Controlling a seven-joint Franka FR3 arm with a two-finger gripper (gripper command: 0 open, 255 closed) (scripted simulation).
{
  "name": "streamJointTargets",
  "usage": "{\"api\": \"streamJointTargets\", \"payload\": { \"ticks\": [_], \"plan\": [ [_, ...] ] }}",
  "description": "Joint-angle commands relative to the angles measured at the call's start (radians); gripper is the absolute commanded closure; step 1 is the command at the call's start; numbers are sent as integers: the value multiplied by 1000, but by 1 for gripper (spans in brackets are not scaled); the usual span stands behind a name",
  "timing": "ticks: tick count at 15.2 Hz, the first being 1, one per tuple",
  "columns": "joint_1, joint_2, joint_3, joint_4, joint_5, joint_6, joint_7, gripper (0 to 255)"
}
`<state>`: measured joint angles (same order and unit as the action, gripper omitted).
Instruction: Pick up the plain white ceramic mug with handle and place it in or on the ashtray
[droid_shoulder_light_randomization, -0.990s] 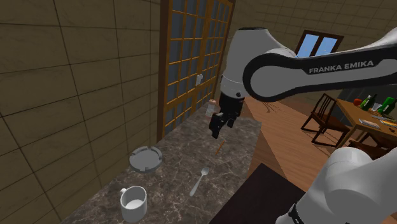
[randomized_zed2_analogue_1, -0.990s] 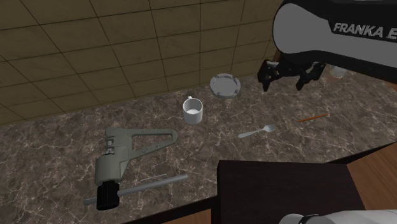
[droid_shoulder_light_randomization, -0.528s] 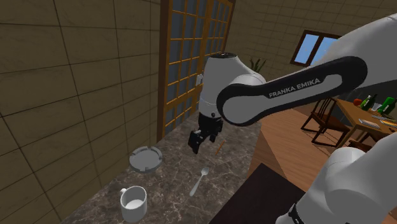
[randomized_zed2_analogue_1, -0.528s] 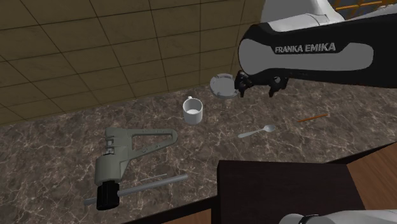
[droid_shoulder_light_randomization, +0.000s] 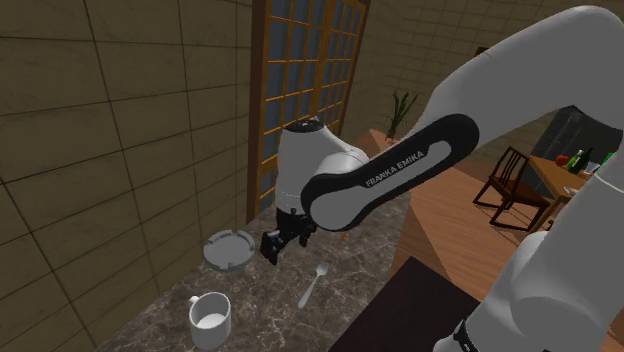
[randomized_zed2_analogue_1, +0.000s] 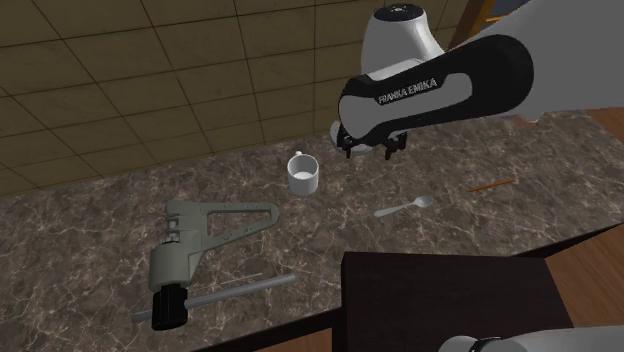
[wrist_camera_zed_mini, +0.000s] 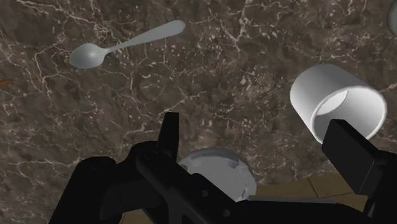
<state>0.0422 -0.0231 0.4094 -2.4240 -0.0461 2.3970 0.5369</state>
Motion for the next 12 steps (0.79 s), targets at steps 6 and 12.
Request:
{"api": "streamJointTargets", "payload": {
  "ticks": [6,12],
  "plan": [
    [58,309,-13,165,-174,109,208,0],
    [152,551,-72,356,-263,145,322,0]
  ]
}}
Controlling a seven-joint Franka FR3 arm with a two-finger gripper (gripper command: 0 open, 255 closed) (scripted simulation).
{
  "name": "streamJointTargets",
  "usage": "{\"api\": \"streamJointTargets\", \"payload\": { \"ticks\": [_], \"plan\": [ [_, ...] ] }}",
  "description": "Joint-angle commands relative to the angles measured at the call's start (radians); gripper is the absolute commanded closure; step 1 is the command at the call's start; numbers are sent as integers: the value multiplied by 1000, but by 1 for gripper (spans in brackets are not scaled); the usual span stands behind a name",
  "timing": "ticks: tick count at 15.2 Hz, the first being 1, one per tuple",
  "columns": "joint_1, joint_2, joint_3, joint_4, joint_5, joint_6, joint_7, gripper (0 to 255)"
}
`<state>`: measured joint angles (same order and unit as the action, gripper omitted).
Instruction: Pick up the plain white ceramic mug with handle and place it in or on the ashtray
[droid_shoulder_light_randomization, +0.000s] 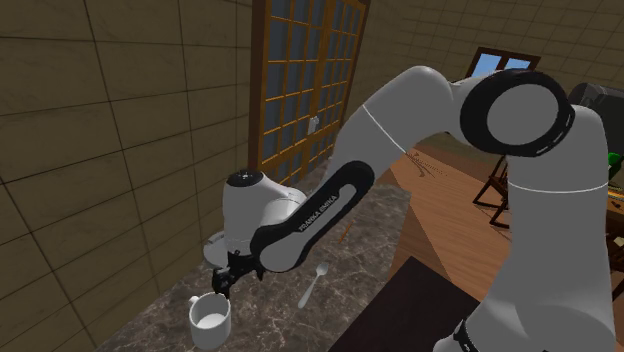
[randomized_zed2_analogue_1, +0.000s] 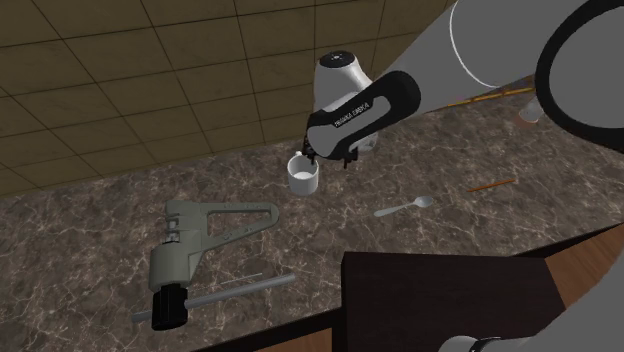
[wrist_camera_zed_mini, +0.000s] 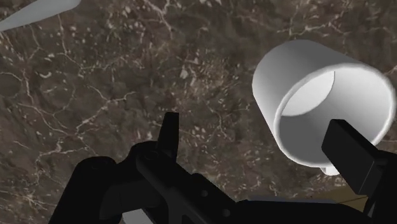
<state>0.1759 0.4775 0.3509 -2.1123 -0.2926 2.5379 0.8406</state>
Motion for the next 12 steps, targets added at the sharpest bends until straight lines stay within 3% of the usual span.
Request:
{"api": "streamJointTargets", "payload": {
  "ticks": [1,4,12],
  "plan": [
    [34,89,-22,80,-24,6,32,0],
    [74,195,-44,184,-39,7,59,0],
    [100,282,-78,215,-68,65,78,0]
  ]
}}
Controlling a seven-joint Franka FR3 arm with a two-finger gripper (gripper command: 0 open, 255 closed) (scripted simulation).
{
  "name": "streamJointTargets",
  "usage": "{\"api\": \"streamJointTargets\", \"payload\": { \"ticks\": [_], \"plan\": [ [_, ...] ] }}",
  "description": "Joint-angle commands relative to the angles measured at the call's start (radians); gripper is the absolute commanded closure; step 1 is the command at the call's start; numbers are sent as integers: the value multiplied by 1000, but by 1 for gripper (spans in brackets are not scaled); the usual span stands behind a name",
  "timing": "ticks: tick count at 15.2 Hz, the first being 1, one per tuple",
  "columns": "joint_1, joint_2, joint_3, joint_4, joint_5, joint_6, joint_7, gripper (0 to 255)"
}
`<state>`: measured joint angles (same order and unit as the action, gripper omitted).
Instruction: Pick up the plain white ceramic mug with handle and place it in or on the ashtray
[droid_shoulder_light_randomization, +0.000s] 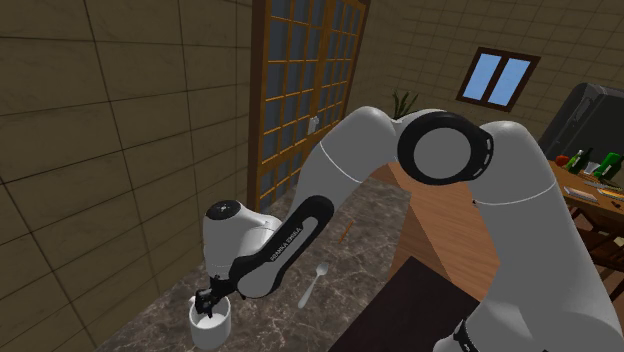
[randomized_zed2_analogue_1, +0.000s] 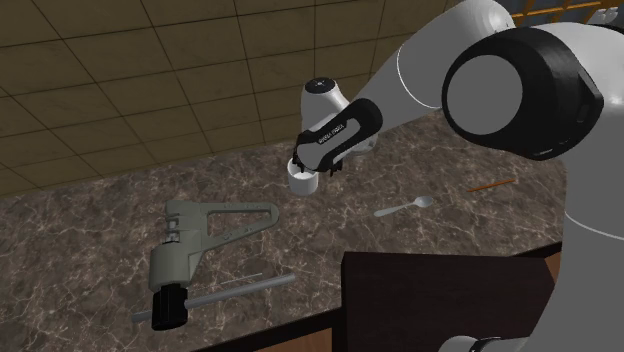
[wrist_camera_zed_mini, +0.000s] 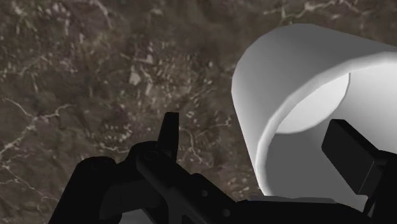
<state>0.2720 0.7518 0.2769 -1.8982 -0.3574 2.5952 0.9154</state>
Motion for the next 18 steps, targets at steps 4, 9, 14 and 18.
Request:
{"api": "streamJointTargets", "payload": {
  "ticks": [4,9,14,18],
  "plan": [
    [3,8,-4,1,-3,8,3,0],
    [3,8,-4,1,-3,8,3,255],
    [3,8,-4,1,-3,8,3,255],
    [0,-4,1,-4,0,1,1,255]
  ]
}}
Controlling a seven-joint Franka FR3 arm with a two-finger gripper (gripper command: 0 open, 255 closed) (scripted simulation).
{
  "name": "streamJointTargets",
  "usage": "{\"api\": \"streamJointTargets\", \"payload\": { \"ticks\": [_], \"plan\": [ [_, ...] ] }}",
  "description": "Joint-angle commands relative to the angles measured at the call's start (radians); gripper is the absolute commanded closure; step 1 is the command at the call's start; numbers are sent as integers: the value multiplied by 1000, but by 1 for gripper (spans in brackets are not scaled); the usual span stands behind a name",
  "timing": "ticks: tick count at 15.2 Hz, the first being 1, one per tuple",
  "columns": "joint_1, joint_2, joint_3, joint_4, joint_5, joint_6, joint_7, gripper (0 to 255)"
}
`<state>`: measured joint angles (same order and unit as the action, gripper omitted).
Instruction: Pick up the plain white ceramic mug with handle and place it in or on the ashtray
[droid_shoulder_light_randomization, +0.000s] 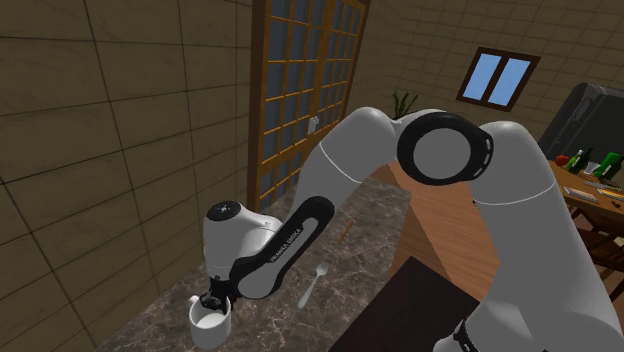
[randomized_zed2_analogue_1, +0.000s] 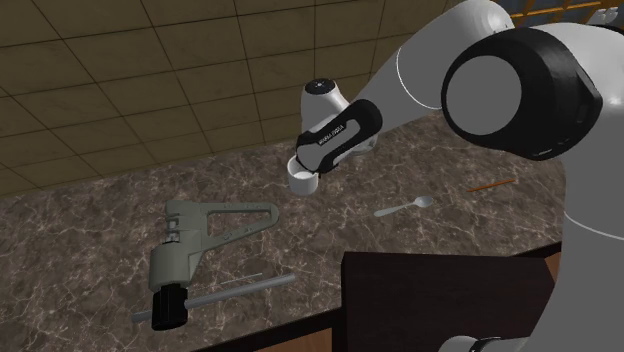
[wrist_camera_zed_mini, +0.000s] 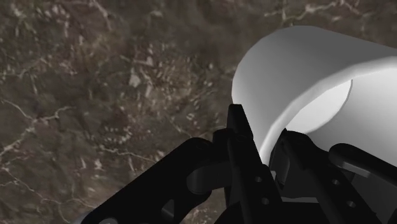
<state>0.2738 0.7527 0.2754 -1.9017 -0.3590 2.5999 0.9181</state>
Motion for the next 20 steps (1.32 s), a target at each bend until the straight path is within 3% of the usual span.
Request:
{"api": "streamJointTargets", "payload": {
  "ticks": [1,20],
  "plan": [
    [-5,-17,6,-6,5,-11,-4,255],
    [-75,-198,77,-34,83,-164,-74,255]
  ]
}}
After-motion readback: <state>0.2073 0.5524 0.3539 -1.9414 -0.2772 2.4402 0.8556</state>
